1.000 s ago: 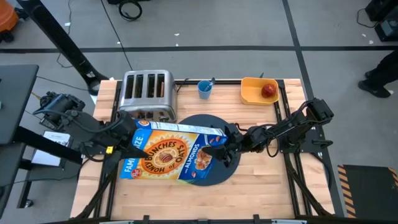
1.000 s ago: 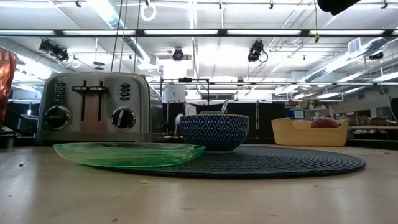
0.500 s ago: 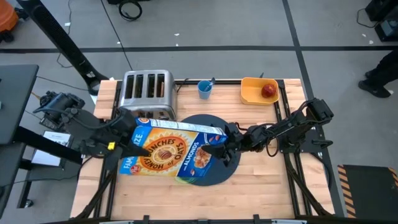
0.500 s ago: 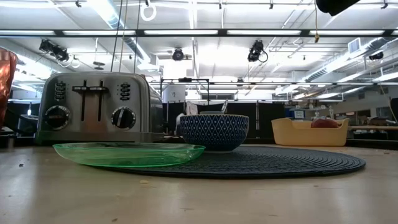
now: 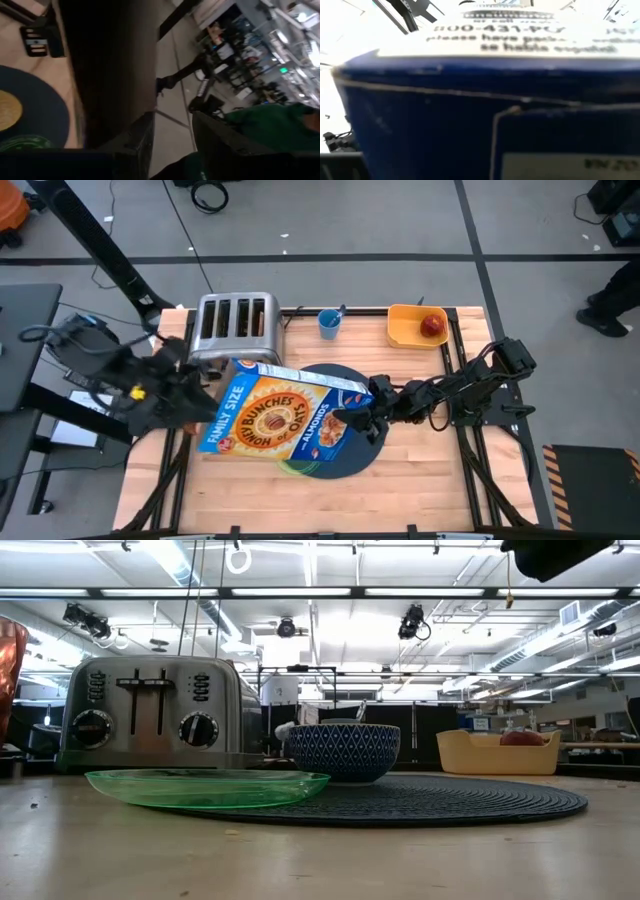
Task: Arrange a breakfast setting
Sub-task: Pour the cereal from the box into the yellow bowl on the placemat
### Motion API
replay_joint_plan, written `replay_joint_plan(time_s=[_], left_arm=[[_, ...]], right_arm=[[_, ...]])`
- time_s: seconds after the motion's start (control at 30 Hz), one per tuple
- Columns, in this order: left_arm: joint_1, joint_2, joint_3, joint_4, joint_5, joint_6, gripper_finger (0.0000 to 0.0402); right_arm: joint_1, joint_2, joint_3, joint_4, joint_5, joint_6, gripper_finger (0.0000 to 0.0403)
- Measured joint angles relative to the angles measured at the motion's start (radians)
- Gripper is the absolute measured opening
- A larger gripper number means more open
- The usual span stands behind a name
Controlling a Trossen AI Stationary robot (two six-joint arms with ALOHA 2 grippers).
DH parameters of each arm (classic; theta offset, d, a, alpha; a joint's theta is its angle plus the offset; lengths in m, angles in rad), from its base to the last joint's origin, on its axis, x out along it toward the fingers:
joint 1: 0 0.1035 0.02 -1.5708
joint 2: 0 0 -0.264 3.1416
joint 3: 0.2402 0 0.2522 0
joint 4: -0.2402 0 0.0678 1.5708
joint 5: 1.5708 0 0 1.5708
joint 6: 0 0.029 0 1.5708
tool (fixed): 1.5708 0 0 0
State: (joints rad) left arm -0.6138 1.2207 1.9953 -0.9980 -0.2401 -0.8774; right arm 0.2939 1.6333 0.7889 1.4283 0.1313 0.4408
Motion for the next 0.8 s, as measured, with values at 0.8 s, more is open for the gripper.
replay_joint_plan(time_s=[0.8], left_arm=[[-0.091, 0.041, 0.0, -0.16, -0.385, -0.038, 0.0142]], right_arm=[[-0.012, -0.762, -0.545, -0.187, 0.033, -0.056, 0.0167]])
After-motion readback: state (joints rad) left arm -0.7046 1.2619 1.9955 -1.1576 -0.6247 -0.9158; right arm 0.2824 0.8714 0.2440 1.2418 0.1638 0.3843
